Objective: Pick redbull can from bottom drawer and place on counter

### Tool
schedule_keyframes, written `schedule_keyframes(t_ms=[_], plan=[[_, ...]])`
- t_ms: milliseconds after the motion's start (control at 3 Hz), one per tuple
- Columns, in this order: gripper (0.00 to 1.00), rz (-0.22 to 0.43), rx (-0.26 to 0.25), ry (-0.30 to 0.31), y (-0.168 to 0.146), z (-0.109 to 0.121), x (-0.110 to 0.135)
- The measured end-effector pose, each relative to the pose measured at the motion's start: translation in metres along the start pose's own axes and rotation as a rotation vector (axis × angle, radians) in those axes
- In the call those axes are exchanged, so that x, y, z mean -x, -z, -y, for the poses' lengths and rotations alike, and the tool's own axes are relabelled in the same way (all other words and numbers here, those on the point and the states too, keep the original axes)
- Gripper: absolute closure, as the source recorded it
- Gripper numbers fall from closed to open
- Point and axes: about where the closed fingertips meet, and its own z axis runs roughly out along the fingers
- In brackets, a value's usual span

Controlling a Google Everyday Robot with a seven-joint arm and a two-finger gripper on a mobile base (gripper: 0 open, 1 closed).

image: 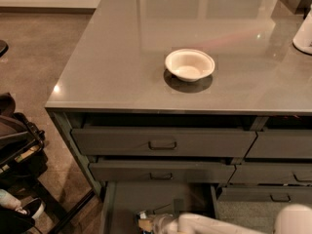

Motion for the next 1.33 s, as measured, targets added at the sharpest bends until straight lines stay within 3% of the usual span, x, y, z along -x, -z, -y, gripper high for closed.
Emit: schedule_keyframes(t_ms=[333,667,1000,1333], plan=[[1.0,-0.103,0.074,0.08,0.034,-0.001,0.005],[1.0,-0.077,0.093,0.181,0.083,0.026,0.043],[1.0,-0.051,0.149,0.181,0.091,0.017,0.05],[1.0,-0.051,0.149,0.181,0.091,0.017,0.05]])
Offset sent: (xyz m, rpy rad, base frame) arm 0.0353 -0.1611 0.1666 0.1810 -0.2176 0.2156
